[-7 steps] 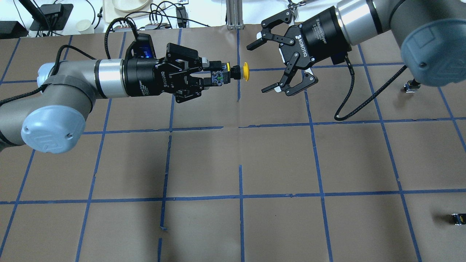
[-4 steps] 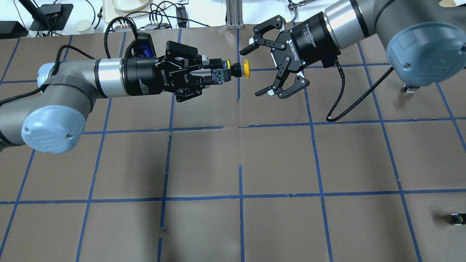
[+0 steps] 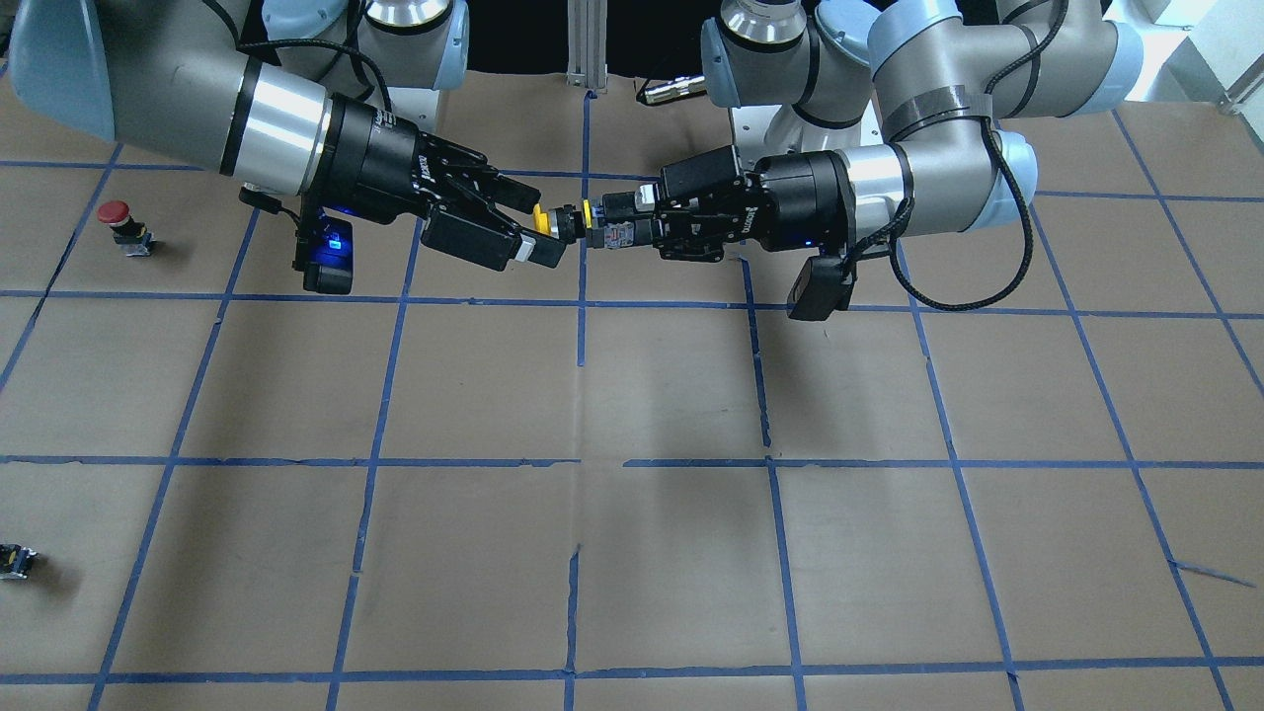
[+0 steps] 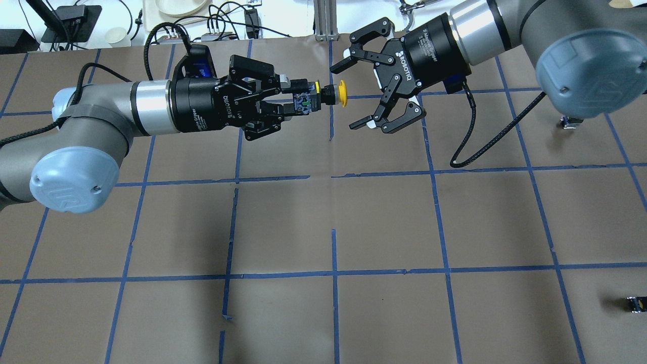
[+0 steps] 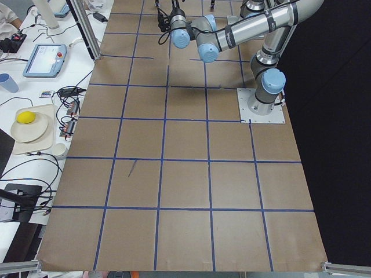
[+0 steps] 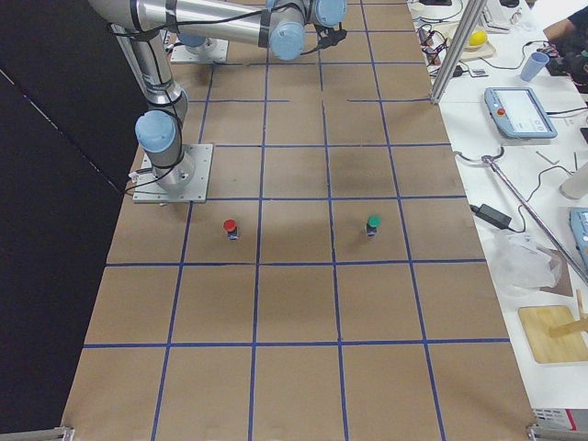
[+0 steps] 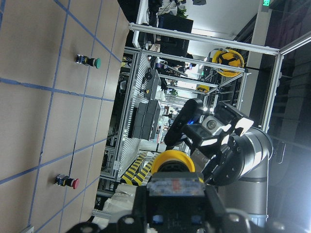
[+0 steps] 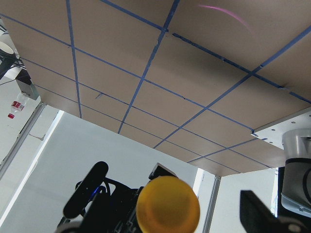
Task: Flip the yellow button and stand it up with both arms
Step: 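Close the right gripper on the yellow cap end of the held switch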
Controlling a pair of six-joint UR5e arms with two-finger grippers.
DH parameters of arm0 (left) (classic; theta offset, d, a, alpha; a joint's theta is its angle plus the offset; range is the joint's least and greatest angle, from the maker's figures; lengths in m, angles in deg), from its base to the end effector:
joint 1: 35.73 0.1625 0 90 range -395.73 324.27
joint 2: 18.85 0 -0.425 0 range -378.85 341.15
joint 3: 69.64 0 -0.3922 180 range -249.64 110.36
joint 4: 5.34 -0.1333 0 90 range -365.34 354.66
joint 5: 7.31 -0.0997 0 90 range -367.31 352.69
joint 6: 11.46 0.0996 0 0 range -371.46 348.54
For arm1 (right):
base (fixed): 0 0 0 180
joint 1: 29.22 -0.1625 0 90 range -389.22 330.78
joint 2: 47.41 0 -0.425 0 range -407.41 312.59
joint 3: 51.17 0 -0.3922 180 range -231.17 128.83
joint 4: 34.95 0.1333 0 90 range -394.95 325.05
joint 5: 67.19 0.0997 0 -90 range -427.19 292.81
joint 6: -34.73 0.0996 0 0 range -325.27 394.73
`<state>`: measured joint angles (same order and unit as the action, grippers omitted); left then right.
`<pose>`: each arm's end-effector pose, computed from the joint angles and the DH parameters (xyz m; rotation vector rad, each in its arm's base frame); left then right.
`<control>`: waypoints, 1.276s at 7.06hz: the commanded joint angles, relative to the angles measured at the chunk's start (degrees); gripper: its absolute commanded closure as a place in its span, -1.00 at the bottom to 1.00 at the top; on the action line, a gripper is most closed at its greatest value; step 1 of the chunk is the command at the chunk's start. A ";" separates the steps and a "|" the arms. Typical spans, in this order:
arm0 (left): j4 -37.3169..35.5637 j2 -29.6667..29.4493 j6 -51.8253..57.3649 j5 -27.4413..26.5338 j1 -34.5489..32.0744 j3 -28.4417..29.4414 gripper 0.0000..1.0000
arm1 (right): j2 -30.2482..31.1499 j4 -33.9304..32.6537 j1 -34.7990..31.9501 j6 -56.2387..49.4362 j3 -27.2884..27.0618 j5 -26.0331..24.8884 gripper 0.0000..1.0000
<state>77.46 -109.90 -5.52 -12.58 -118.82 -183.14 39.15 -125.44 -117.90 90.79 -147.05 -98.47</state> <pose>-0.1758 -0.4816 0.3860 0.2426 -1.6414 -0.0814 0.2068 -0.5080 0.4568 1.1374 1.8797 0.7182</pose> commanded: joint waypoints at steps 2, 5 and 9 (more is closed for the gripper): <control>-0.01 -0.01 0.12 -0.08 0.03 0.03 0.89 | -0.07 0.05 0.00 -0.07 -0.10 0.25 0.08; 0.08 0.07 0.21 -0.35 -0.06 -0.06 0.89 | -0.07 0.23 0.09 -0.08 -0.10 1.30 0.77; 0.08 0.25 -1.63 -0.88 -0.06 0.12 -0.99 | -0.16 0.05 2.27 -0.16 0.42 0.60 0.84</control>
<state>77.54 -109.69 -6.92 -13.42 -118.89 -183.09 38.99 -125.25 -116.73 90.64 -146.94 -97.64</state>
